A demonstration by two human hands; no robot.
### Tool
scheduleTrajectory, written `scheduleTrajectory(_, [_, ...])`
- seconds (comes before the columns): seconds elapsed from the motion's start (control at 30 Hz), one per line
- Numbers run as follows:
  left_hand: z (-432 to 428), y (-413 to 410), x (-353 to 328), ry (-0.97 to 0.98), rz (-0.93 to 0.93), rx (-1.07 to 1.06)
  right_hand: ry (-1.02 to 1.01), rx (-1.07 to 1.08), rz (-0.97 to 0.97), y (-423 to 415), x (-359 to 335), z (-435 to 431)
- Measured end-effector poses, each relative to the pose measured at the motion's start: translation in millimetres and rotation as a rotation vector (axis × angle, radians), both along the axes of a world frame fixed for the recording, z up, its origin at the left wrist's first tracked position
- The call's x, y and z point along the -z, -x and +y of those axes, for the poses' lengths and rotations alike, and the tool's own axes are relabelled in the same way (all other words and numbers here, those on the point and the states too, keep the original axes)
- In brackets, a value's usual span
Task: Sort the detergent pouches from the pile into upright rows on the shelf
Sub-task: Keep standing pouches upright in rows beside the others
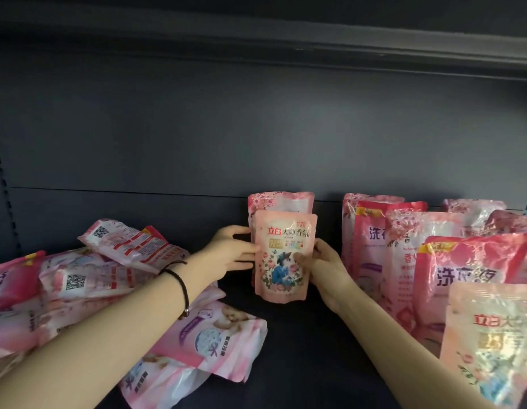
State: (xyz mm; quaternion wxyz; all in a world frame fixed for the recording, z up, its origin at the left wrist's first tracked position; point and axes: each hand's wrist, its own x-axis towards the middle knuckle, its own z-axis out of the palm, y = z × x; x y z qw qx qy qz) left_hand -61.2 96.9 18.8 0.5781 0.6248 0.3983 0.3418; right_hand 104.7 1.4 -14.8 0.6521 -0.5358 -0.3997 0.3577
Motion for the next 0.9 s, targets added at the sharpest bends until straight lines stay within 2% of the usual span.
scheduleTrajectory(0.17, [-8, 3, 10, -0.086, 0.131, -0.017, 0.07, -0.017, 0.031, 0, 12, 4])
scheduleTrajectory(0.27, [-12, 5, 8, -0.172, 0.203, 0.005, 0.067, 0.032, -0.015, 0, 7, 0])
scheduleTrajectory(0.37, [-13, 16, -2, -0.396, 0.393, 0.01, -0.038, 0.276, -0.228, 0, -8, -7])
scheduleTrajectory(0.47, [-16, 46, -23, -0.625, 0.574, 0.039, -0.229, 0.439, -0.614, 4, -31, -17])
scheduleTrajectory(0.57, [-20, 81, -44, -0.737, 0.798, 0.142, -0.326, 0.285, -0.881, 14, -52, -24])
scheduleTrajectory(0.73, [-22, 126, -48, -0.769, 1.189, 0.212, -0.149, -0.144, -1.248, 54, -68, -17])
scheduleTrajectory(0.8, [-18, 140, -45, -0.783, 1.259, 0.203, -0.089, -0.243, -1.3, 69, -67, -11])
scheduleTrajectory(0.9, [-8, 159, -41, -0.783, 1.245, 0.195, -0.024, -0.335, -1.382, 87, -64, 1])
